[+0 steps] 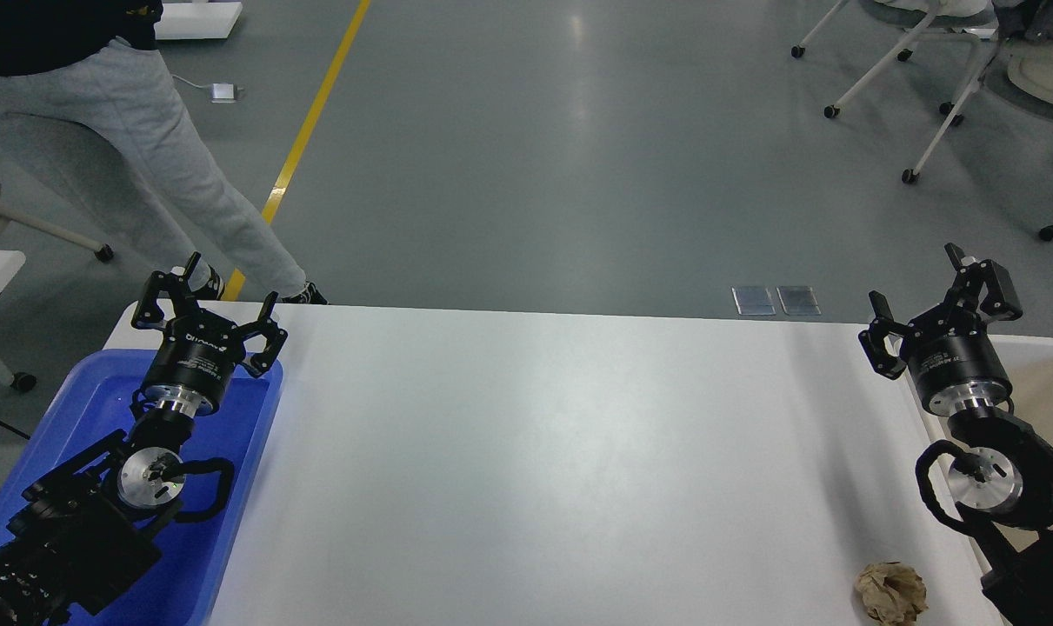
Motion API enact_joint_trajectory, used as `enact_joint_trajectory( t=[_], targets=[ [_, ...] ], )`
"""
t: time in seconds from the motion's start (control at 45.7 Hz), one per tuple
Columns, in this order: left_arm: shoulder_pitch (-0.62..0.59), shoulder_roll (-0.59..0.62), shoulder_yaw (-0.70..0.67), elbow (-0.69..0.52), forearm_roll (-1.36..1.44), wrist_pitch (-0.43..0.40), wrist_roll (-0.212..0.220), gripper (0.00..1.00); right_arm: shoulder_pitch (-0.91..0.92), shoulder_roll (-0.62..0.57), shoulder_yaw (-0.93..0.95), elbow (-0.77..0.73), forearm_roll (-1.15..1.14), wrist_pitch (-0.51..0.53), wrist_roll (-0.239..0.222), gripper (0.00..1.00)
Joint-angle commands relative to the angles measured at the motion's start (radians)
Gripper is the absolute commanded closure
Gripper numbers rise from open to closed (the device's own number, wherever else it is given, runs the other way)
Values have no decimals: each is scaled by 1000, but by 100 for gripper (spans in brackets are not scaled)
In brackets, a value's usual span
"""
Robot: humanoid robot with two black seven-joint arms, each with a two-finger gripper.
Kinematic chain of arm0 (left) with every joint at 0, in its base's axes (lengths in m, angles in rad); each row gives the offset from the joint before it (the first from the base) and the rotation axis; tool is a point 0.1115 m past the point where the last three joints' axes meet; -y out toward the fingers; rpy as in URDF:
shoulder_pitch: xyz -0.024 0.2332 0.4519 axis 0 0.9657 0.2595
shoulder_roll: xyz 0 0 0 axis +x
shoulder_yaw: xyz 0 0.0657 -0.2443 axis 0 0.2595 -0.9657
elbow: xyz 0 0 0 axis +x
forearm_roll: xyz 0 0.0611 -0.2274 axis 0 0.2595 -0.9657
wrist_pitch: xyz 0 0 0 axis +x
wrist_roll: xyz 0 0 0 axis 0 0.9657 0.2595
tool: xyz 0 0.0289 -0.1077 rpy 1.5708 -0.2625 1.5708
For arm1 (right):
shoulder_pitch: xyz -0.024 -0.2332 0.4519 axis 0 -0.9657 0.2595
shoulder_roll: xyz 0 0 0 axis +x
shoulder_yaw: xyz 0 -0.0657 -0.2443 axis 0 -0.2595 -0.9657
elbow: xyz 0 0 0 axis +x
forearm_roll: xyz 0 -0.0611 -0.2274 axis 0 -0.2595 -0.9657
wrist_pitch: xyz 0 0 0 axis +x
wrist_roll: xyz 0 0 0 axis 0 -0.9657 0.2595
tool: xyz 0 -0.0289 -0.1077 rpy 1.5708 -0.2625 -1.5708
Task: Tidy desktop
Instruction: 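Raise the right gripper and move it toward the white bin beside the table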
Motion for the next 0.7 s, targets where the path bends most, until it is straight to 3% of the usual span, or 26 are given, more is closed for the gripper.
enact_joint_trajectory(
  t=[0.0, 0.678],
  targets=[
    [0, -1, 0, 0, 0, 0, -1, 0, -6, -12, 0, 0, -2, 2, 0, 1],
    [0, -1, 0, 0, 0, 0, -1, 0, -23, -58, -2, 8, 1, 22, 0, 1]
  ],
)
